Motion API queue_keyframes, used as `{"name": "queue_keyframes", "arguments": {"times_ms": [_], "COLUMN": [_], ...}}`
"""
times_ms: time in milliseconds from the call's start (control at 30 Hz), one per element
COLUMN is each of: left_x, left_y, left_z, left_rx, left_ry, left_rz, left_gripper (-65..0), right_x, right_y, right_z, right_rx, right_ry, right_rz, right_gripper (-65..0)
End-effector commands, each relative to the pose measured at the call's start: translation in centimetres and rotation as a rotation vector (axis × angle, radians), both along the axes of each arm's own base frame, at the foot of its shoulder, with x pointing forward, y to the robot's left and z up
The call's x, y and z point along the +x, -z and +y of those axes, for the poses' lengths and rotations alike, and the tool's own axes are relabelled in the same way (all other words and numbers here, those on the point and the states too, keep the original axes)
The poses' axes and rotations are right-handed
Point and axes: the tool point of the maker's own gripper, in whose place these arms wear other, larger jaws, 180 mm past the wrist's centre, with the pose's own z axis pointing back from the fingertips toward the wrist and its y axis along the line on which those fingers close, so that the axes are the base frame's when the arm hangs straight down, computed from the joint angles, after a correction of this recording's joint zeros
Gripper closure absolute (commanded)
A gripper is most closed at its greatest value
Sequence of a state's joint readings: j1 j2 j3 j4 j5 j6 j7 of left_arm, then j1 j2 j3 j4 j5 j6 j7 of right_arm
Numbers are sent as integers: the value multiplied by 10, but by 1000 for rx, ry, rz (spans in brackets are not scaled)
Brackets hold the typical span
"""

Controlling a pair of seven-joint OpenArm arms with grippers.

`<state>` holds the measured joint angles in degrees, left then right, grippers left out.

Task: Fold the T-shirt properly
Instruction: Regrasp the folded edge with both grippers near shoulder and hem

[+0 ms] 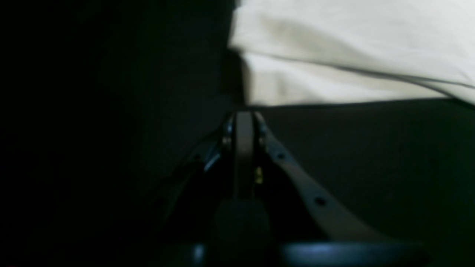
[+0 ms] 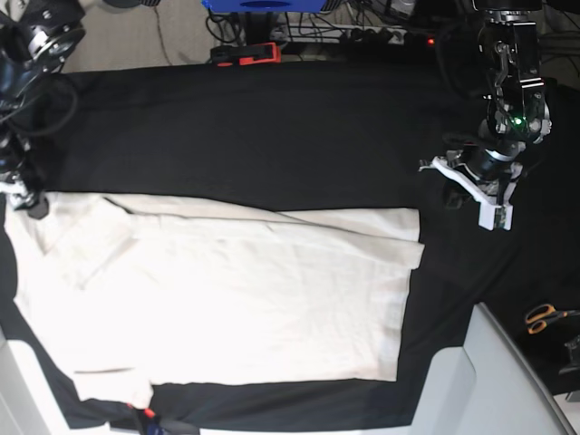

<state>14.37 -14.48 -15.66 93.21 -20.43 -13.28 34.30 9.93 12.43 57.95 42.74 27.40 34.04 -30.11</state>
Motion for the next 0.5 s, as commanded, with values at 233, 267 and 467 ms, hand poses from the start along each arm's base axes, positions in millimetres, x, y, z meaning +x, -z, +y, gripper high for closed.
{"name": "queue_keyframes", "arguments": {"times_ms": [233,267,467], "left_x": [3,4,3], "left_y": [-8,-9,-6], "left_z": [2,2,0], "left_rx": [3,3,-7], "left_ry": [6,6,1], "left_rz": [-33,-35,-28], "left_gripper": [0,0,-7], "right_x": [21,23,29], "right_y": [-10,-12,-16], "right_z": [-30,-32,-32], "right_rx": [23,19,16], "right_ry": [54,56,53], "right_rz": [-38,-44,-52], "right_gripper": [-471,-456,-122]}}
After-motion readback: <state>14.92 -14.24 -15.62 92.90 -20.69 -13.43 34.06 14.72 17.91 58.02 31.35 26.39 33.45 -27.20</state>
